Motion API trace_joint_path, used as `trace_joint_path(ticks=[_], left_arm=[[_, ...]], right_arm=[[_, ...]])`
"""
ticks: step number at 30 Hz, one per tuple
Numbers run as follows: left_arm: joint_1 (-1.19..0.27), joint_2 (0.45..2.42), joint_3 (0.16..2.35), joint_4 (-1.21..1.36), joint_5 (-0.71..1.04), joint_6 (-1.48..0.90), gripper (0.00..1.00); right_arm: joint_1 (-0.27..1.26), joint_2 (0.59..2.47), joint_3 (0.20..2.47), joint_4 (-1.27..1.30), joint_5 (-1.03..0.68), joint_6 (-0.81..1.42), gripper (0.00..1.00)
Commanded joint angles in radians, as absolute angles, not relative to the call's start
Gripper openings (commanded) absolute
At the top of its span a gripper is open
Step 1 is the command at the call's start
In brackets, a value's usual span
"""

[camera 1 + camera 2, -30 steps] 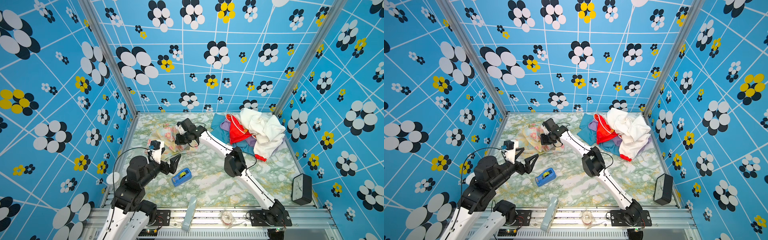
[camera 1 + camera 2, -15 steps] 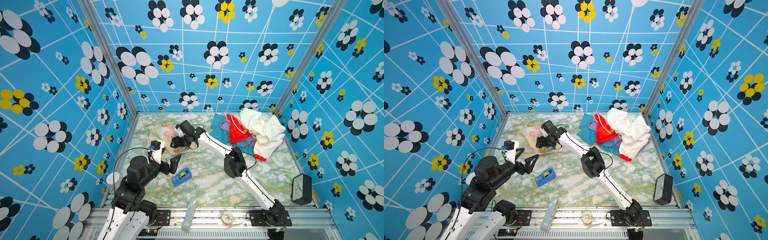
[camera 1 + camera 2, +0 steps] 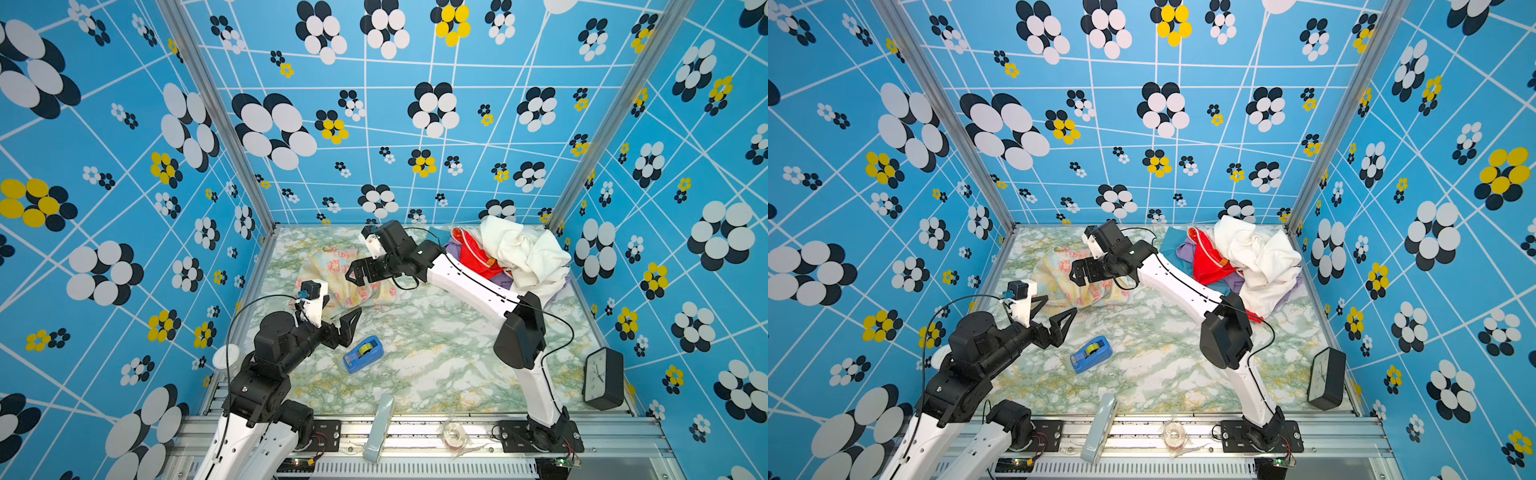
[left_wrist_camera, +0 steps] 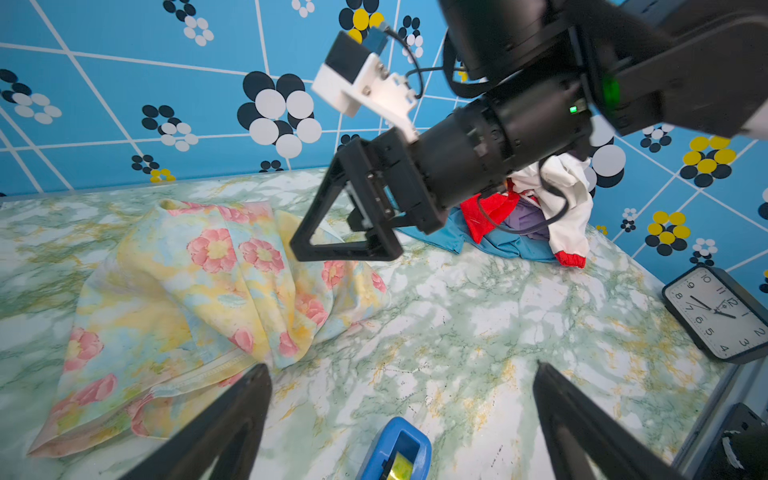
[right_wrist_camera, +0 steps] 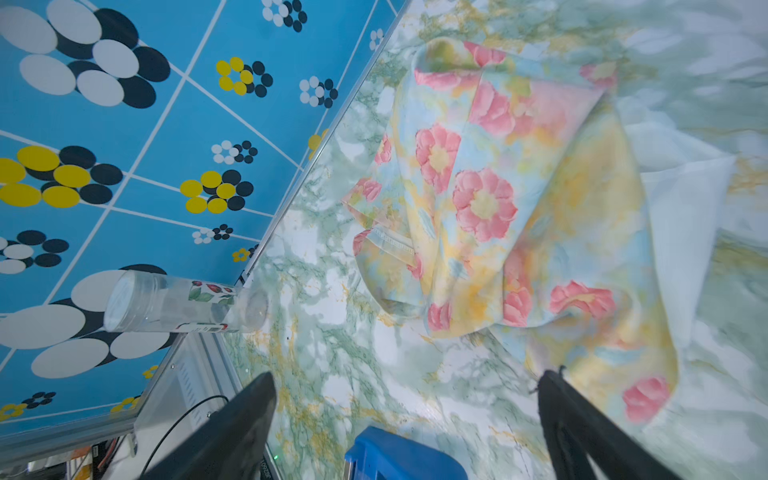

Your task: Pick out a specific cloth from the pile

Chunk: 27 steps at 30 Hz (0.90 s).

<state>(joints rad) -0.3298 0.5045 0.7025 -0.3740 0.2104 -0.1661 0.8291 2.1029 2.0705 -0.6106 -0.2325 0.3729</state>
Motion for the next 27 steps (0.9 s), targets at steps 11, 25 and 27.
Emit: trace_joint_path(ticks=[11,25,27], left_arm=[[-0.285,0.816,0.729,-0.35,-0.245,-0.146,0.99],[-0.065,1.022,0.406,0.328,-0.192,-0.126,0.99],[-0.058,1.076,0.387,0.398,-0.193,-0.103,0.99]], right_arm=[[0.578,1.471,1.45,-0.596,0.076,0.255,0.99],[0.23,1.178,0.827,-0.183,0.341,0.123,0.99],[0.201,1.182,0.742,-0.086,0.375,0.11,0.99]])
